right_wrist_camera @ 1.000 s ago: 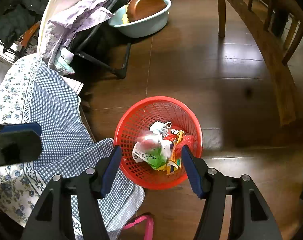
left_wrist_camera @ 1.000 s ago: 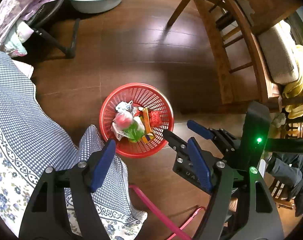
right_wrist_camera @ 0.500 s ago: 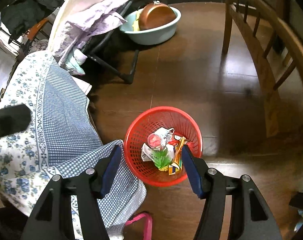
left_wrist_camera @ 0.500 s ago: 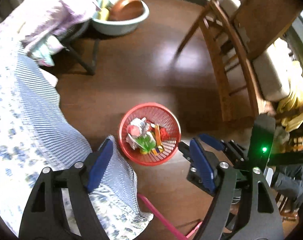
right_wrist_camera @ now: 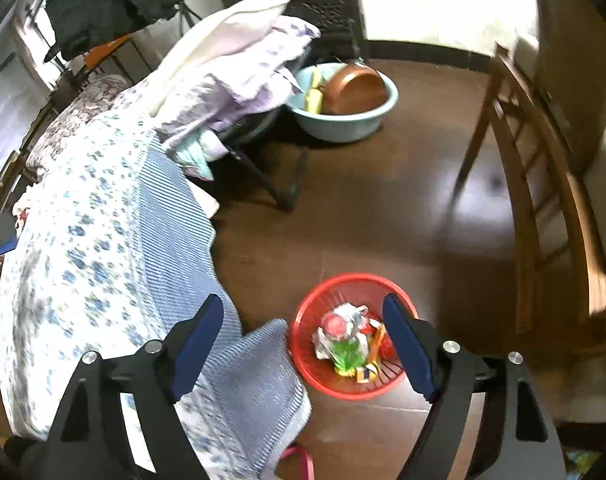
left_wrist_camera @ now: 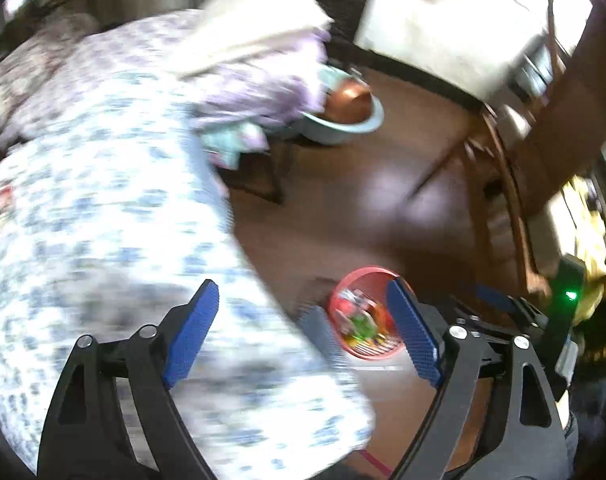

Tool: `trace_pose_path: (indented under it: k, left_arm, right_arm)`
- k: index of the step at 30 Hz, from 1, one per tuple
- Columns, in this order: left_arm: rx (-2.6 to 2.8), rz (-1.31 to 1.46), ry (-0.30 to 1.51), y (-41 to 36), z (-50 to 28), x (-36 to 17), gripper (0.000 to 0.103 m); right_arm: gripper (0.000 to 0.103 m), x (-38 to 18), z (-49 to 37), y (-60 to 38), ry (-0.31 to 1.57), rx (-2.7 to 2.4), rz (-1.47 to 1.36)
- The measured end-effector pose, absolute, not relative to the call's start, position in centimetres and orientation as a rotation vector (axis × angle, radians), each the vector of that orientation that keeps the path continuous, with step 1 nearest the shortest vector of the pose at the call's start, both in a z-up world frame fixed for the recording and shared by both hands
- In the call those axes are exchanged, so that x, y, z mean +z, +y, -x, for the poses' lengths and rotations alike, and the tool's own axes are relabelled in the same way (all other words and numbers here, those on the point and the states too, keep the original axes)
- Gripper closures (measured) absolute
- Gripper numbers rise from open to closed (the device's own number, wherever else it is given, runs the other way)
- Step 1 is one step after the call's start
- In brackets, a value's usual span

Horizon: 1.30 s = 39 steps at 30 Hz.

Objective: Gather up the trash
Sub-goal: 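Swing both grippers back over the bed toward the white plastic bag, then grasp the crumpled white plastic bag with the right gripper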

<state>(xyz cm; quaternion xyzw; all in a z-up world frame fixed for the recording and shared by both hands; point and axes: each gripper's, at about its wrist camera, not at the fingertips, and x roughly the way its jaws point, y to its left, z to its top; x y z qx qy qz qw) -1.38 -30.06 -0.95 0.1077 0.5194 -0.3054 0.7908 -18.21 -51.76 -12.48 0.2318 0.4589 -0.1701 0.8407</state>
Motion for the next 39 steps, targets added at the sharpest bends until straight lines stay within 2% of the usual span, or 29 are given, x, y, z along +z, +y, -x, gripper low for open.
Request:
trace_pose_path:
  k: [9, 13, 29, 34, 39]
  left_arm:
    - [-0.410, -0.148, 1.057, -15.2, -4.6, -0.9, 0.018]
    - [-0.329, -0.146, 1.048, -11.0, -6.2, -1.7, 0.018]
    - [-0.095, -0.060, 1.017, 1.4, -11.4, -3.8, 0.015]
    - [-0.022, 0.045, 1.047, 6.0, -13.1, -4.8, 0.015]
    - [-0.002, 0.081, 1.053, 7.7, -13.8, -5.0, 0.015]
  right_arm:
    - [0.022, -7.7, 11.3, -45.5, 0.916, -0.218, -0.454]
    - [0.022, -6.4, 8.1, -42.5, 0.908, -0.160, -0.422]
    - [0.020, -2.5, -7.9, -25.8, 0.914, 0.104, -0.185]
    - [0.020, -2.3, -13.4, -20.7, 0.930, 0.162, -0.112]
    - [0.020, -1.8, -16.6, -16.5, 0.909, 0.198, -0.054]
